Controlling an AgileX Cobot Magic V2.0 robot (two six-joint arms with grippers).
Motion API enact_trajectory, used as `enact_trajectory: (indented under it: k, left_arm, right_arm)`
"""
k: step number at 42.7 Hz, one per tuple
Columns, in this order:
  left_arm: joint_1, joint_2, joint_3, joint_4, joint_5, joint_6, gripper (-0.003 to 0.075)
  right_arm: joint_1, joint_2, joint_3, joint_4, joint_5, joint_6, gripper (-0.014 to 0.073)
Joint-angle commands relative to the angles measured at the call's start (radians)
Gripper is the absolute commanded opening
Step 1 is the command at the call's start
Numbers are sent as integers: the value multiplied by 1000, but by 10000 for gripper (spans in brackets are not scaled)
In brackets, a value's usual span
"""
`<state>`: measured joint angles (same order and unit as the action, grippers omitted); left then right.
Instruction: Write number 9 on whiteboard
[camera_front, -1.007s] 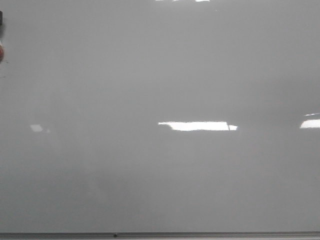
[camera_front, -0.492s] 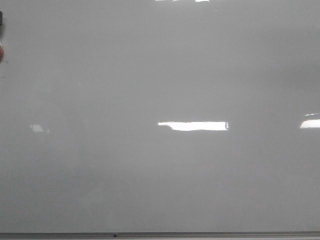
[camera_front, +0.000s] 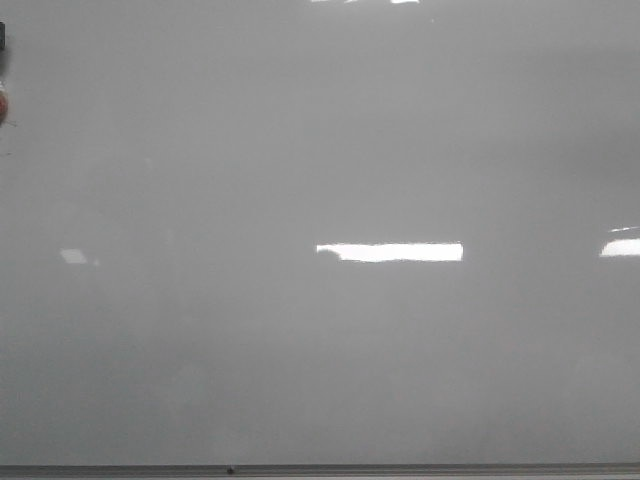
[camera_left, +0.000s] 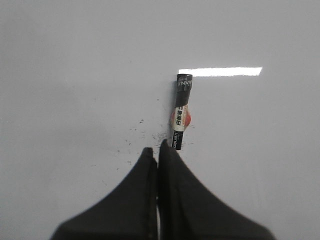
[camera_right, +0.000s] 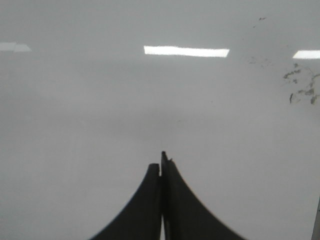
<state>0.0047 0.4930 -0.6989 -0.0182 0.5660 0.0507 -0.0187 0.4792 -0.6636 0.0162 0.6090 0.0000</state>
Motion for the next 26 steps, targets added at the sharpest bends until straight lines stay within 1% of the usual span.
enact_trajectory:
  k: [1,6,9,12,14,15,16,17,18,20,23,24,26]
  left_arm:
    - [0,17,-29,-9,-84,-7,-19]
    - [0,29,-27,-9,-78,-7,-18]
    - [0,36,-27,-9,-65,-7,-12]
    - [0,48,-27,-9,-43,-7,36]
    - [0,56,-27,-9,-28,-5,98]
    - [0,63,-27,-9,-26,-3,150]
    - [0,68,-27,-9,-21,-3,195]
    - [0,72,-27,-9,-20,-3,244]
    - [0,79,-27,-7,-19,-1,294]
    - [0,91,-27,-5,-19,2,392]
    - [0,121,-27,-5,-19,30,523]
    - [0,136,-30,-5,-19,39,549]
    - [0,165,-32,-5,-23,49,555]
  right_arm:
    - [-1,26,-35,4,-53,-11,-67]
    - [-1,41,-35,4,-23,-50,-52]
    - [-1,48,-35,4,-6,-53,5]
    - [-1,51,-35,4,10,-54,127]
    - [-1,52,-35,4,17,-54,225]
    - [-1,52,-35,4,19,-54,280]
    - [-1,52,-35,4,19,-54,352]
    - [-1,52,-35,4,19,-54,387]
    - [-1,52,-35,4,18,-54,450]
    - [-1,52,-35,4,16,-54,526]
    - [-1,52,-35,4,14,-54,601]
    - [-1,52,-35,4,12,-54,607]
    - [-1,52,-35,4,8,-54,601]
